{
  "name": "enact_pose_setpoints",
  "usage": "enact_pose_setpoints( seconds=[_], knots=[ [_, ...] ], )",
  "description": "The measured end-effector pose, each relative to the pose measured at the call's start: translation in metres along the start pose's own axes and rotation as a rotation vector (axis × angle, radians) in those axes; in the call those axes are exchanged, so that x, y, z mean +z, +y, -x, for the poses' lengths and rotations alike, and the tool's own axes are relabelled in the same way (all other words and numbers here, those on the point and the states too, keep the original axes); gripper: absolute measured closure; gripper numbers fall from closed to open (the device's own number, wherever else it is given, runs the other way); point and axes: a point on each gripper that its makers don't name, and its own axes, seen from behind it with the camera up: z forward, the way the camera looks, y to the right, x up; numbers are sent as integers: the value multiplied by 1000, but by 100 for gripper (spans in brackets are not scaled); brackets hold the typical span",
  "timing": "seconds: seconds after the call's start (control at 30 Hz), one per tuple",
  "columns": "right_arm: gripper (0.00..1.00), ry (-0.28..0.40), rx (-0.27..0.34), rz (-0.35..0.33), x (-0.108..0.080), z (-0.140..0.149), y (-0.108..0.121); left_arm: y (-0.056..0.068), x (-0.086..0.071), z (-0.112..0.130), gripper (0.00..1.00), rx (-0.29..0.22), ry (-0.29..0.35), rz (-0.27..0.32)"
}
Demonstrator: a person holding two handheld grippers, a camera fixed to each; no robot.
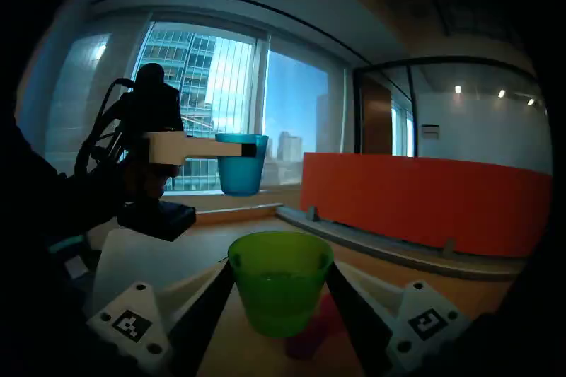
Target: Pour water
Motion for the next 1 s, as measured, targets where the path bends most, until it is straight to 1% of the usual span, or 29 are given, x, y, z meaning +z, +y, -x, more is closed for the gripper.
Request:
enact_pose_setpoints(
  seconds=[0.2, 0.4, 0.6, 0.8, 1.0],
  knots=[
    [10, -8, 0, 33, -12, 0, 16, -1, -6, 14, 14, -2, -9, -7],
    [10, -22, -9, 62, -23, 3, 29, -2, -10, 29, 14, 13, -21, -19],
    [10, -27, -18, 93, -32, 0, 41, 0, -15, 40, 14, 22, -33, -16],
    [11, -19, -9, 98, -34, -4, 45, 3, -17, 53, 14, 29, -56, -15],
    [10, -29, -11, 93, -35, 0, 44, 6, -17, 66, 14, 27, -81, -10]
  ],
)
